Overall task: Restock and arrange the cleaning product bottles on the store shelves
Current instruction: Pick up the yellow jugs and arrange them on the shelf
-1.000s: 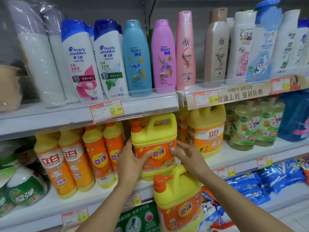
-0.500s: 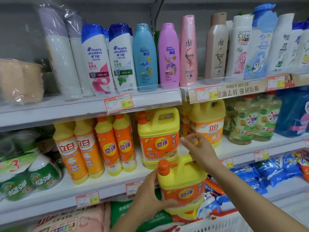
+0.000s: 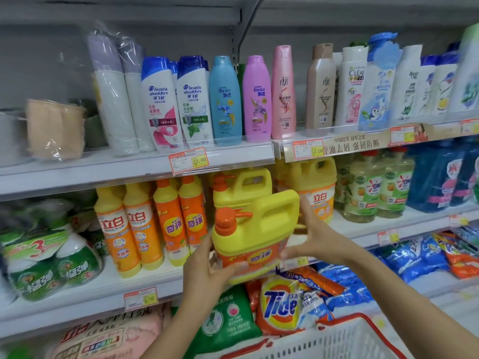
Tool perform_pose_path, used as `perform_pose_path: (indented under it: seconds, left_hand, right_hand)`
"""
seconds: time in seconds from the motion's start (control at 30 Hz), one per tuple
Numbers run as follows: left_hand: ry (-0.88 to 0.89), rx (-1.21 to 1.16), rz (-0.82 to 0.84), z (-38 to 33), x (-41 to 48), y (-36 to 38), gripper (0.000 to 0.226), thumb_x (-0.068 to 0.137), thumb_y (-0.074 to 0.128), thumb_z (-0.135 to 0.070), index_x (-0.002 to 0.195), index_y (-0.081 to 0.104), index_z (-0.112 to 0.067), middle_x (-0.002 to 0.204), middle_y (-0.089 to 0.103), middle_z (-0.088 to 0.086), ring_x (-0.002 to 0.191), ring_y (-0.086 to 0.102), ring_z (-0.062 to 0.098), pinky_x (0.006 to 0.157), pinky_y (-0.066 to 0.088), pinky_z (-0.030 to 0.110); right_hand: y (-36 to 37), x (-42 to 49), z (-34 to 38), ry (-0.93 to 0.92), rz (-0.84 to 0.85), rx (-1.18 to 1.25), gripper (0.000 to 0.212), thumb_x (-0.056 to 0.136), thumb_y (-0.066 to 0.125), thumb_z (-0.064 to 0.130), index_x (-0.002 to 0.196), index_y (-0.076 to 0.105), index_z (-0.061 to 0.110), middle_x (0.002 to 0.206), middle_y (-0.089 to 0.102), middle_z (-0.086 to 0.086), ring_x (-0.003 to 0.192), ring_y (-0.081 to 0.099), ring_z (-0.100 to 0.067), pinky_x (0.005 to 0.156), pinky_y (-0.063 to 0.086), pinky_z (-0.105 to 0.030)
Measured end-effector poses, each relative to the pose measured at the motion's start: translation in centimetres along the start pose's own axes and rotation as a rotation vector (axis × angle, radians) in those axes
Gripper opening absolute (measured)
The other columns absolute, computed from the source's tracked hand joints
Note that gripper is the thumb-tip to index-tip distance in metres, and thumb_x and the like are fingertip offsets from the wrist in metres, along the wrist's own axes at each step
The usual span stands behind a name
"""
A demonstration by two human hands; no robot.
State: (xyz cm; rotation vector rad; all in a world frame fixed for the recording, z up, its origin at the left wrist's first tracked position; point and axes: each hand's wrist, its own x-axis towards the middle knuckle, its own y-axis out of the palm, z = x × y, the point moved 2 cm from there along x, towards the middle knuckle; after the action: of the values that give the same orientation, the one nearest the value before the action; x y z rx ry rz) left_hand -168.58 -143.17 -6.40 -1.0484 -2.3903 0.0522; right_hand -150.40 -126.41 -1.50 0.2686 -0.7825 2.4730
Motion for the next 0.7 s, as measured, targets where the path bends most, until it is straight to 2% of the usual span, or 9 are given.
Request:
perform_pose_path:
  seconds: [0.07, 0.17, 0.3, 0.37, 0.43, 0.47, 0.57, 0.63, 0.7]
  left_hand:
    - [0.066, 0.039, -0.020, -0.9, 0.9, -0.2, 0.080, 0.057, 0.087, -0.056, 0.128, 0.053, -0.042, 0.119, 0.064, -0.022, 0.113, 0.058, 0.001, 0.096, 0.048, 0.031]
    - [0.136, 0.053, -0.021, -1.7, 2.3, -0.2, 0.070, 0.066, 0.090, -0.034, 0.127, 0.055, -0.037, 0.122, 0.063, -0.019, 0.116, 0.057, 0.004, 0.097, 0.049, 0.034]
    - [0.183, 0.117, -0.072, -1.7, 4.5, -0.2, 0.071, 0.059, 0.084, -0.045, 0.122, 0.055, -0.031, 0.122, 0.048, -0.025, 0.116, 0.051, -0.001, 0.095, 0.048, 0.029]
    - [0.174, 0.142, -0.072, -1.0, 5.2, 0.2, 0.071, 0.060, 0.085, -0.041, 0.122, 0.054, -0.030, 0.121, 0.051, -0.017, 0.113, 0.052, 0.000, 0.095, 0.048, 0.026]
    - [0.142, 0.163, -0.066, -0.2, 5.7, 0.7, 0.069, 0.063, 0.087, -0.032, 0.123, 0.053, -0.028, 0.122, 0.054, -0.009, 0.109, 0.052, -0.005, 0.091, 0.044, 0.012]
    - [0.130, 0.174, -0.069, 0.2, 6.1, 0.9, 0.069, 0.064, 0.088, -0.030, 0.123, 0.054, -0.026, 0.123, 0.054, -0.006, 0.108, 0.052, -0.004, 0.089, 0.043, 0.010]
    - [0.106, 0.188, -0.076, 1.0, 7.2, 1.2, 0.076, 0.064, 0.087, -0.033, 0.131, 0.055, -0.018, 0.123, 0.055, -0.004, 0.110, 0.055, 0.011, 0.092, 0.049, 0.029]
    - [0.110, 0.198, -0.085, 1.1, 7.7, 1.3, 0.078, 0.065, 0.087, -0.035, 0.133, 0.054, -0.019, 0.123, 0.055, -0.006, 0.112, 0.053, 0.011, 0.093, 0.049, 0.032]
    - [0.113, 0.212, -0.105, 1.2, 8.2, 1.3, 0.078, 0.066, 0.086, -0.038, 0.135, 0.053, -0.022, 0.124, 0.055, -0.008, 0.114, 0.053, 0.011, 0.093, 0.049, 0.034]
  right_hand:
    - [1.4, 0.2, -1.1, 0.017, -0.094, -0.018, 0.095, 0.059, 0.090, 0.042, 0.137, 0.036, 0.042, 0.126, 0.058, 0.022, 0.112, 0.059, 0.002, 0.095, 0.051, -0.033]
    - [1.7, 1.7, -0.7, -0.055, -0.288, -0.014, 0.066, 0.056, 0.087, 0.038, 0.114, 0.057, 0.025, 0.103, 0.068, 0.011, 0.091, 0.067, -0.004, 0.081, 0.058, -0.030]
    - [1.5, 3.2, -1.1, -0.104, -0.366, -0.036, 0.062, 0.062, 0.090, 0.019, 0.112, 0.054, 0.026, 0.097, 0.066, 0.012, 0.085, 0.065, 0.002, 0.075, 0.054, -0.017]
    - [1.8, 3.7, -2.0, -0.109, -0.390, -0.056, 0.062, 0.063, 0.091, 0.013, 0.112, 0.054, 0.025, 0.097, 0.065, 0.014, 0.085, 0.064, 0.005, 0.073, 0.053, -0.015]
    - [1.9, 4.4, -3.0, -0.102, -0.408, -0.072, 0.063, 0.063, 0.091, 0.012, 0.112, 0.054, 0.026, 0.095, 0.064, 0.017, 0.084, 0.063, 0.007, 0.070, 0.050, -0.014]
    - [1.8, 4.7, -3.3, -0.099, -0.414, -0.070, 0.065, 0.064, 0.091, 0.013, 0.113, 0.053, 0.028, 0.094, 0.063, 0.019, 0.084, 0.062, 0.008, 0.070, 0.049, -0.012]
    - [1.6, 5.8, -3.8, -0.096, -0.413, -0.077, 0.070, 0.064, 0.091, 0.017, 0.117, 0.049, 0.033, 0.099, 0.061, 0.021, 0.087, 0.059, 0.013, 0.071, 0.045, -0.007]
    - [1.4, 6.3, -3.8, -0.084, -0.409, -0.077, 0.070, 0.064, 0.090, 0.018, 0.118, 0.048, 0.032, 0.099, 0.061, 0.019, 0.087, 0.059, 0.014, 0.069, 0.044, -0.006]
    - [1.0, 6.9, -3.6, -0.076, -0.404, -0.084, 0.070, 0.062, 0.089, 0.031, 0.119, 0.048, 0.033, 0.099, 0.063, 0.018, 0.089, 0.060, 0.012, 0.070, 0.045, -0.007]
